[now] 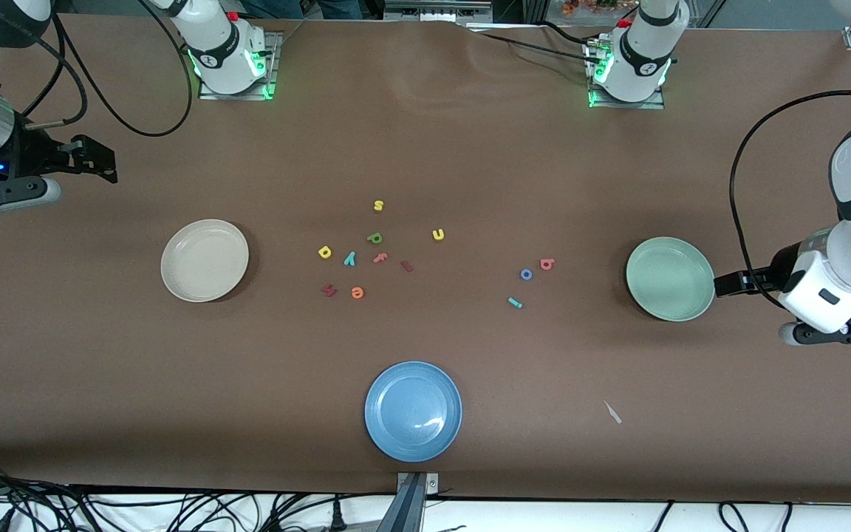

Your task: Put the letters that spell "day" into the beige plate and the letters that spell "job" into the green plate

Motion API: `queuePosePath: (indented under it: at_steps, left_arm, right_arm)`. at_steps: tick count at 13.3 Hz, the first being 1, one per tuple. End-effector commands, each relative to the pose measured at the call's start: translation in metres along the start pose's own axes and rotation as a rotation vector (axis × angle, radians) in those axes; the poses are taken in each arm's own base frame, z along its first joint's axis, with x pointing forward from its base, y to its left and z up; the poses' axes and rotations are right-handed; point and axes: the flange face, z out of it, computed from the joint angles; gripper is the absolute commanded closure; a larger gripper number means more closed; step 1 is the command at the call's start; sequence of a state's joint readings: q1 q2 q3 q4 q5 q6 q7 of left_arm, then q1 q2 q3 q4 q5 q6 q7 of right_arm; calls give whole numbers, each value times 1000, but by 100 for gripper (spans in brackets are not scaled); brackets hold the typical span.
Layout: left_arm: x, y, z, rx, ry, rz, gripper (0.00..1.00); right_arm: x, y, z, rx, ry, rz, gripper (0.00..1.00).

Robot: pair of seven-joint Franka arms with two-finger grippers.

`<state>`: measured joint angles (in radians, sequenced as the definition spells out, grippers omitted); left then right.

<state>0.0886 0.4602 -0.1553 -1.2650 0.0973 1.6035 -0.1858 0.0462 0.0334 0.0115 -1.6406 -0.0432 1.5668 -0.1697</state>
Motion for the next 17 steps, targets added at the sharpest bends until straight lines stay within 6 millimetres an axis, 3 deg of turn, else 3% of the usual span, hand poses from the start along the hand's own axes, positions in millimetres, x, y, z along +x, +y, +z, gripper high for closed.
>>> queuePosePath:
  at_steps: [1, 17]
  left_arm:
    - [-7, -2, -4, 17, 9, -1, 0]
    - [-7, -3, -4, 17, 8, -3, 0]
  right_arm:
    - [2, -3, -5, 19, -2, 1, 0]
    - [3, -5, 0, 34, -10, -15, 0]
